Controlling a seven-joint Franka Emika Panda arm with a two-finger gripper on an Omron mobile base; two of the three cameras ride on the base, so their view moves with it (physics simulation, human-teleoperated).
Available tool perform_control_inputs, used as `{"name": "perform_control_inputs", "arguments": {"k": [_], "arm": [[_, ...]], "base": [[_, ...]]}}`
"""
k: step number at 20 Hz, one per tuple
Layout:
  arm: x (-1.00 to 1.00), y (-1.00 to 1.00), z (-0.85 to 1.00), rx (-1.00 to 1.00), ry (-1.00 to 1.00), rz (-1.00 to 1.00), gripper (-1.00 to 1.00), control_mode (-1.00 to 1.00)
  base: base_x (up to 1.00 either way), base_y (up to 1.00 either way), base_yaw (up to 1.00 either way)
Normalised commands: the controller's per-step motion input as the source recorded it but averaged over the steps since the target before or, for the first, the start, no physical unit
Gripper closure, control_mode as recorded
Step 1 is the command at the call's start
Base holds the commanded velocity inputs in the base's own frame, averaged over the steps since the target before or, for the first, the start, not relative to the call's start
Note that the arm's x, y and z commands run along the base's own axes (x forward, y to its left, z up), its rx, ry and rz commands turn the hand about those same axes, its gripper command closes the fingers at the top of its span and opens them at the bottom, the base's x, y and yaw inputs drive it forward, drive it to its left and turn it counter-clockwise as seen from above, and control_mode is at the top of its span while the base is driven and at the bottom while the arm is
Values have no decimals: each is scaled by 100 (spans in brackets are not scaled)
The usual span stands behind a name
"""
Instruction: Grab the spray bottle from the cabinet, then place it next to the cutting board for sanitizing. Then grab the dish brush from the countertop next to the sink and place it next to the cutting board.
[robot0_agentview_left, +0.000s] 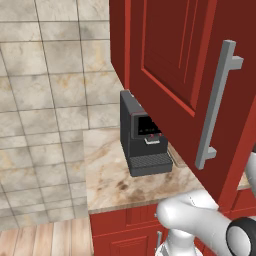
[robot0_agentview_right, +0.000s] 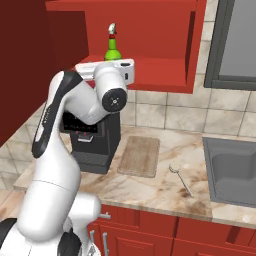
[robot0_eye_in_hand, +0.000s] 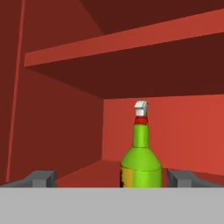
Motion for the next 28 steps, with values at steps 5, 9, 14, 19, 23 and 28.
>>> {"name": "perform_control_inputs", "arguments": {"k": [5,9,14,19,23,28], "arm": [[53,5,29,0,6,0,-100,-100],[28,0,32,0,3,0,-100,-100],[41,0,11,0,0,0,-100,-100],[54,0,0,0,8,0,-100,-100],[44,0,0,0,10,0,-100,-100],[33,0,0,0,5,0,-100,-100]], "base": [[0,0,0],[0,0,0],[0,0,0],[0,0,0],[0,0,0],[0,0,0]]}}
